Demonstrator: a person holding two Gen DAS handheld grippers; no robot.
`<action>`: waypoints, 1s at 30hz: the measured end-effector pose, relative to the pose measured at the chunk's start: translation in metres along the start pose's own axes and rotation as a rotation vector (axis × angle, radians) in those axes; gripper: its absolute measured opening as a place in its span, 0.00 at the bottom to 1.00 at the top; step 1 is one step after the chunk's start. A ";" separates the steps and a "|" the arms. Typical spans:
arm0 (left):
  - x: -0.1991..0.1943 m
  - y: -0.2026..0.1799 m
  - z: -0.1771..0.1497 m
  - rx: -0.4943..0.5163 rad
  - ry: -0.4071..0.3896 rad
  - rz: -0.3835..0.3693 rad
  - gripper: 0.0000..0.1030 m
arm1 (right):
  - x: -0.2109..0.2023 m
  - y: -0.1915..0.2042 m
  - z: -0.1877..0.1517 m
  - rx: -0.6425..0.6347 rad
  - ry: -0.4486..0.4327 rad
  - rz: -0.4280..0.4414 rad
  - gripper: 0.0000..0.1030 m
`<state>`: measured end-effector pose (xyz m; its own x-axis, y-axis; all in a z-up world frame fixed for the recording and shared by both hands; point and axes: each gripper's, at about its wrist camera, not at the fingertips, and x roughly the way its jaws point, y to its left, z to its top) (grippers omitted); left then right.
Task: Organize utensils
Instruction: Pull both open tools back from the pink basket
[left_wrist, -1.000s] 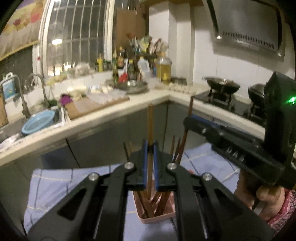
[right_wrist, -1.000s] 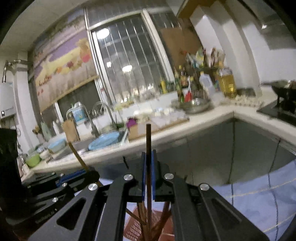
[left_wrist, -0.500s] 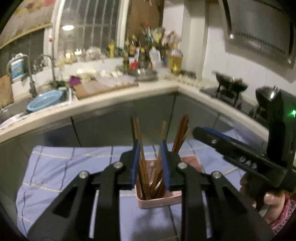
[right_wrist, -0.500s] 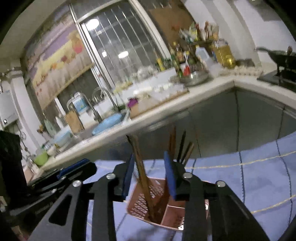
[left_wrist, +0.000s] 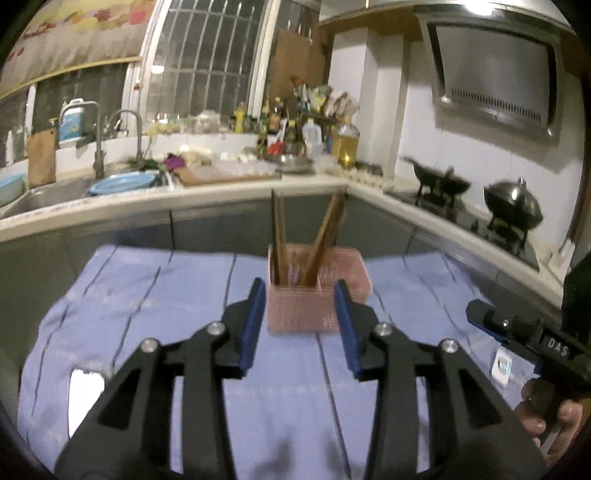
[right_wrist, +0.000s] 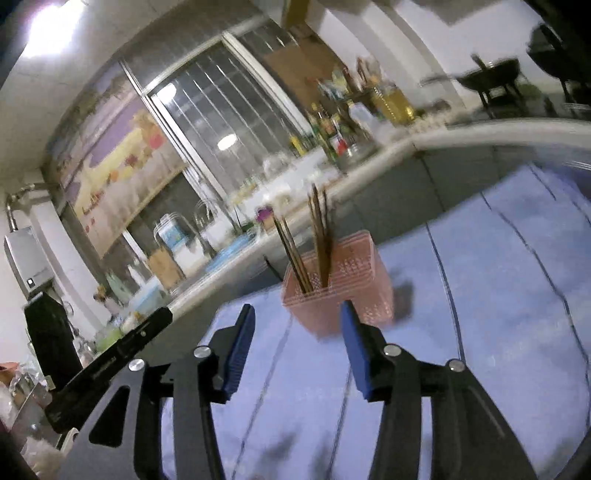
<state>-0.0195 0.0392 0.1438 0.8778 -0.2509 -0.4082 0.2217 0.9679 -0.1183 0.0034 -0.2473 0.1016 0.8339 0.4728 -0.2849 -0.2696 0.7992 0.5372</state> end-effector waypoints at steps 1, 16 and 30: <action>-0.005 -0.006 -0.009 0.019 0.012 0.013 0.35 | -0.005 0.000 -0.006 0.005 0.010 0.003 0.47; -0.089 -0.043 -0.055 0.086 0.001 0.132 0.35 | -0.095 0.055 -0.053 -0.034 -0.052 0.068 0.47; -0.068 -0.034 -0.063 0.079 0.057 0.191 0.35 | -0.084 0.064 -0.055 -0.044 -0.052 0.059 0.47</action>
<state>-0.1139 0.0224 0.1188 0.8820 -0.0612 -0.4672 0.0882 0.9954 0.0361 -0.1108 -0.2156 0.1165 0.8394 0.5005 -0.2119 -0.3388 0.7867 0.5161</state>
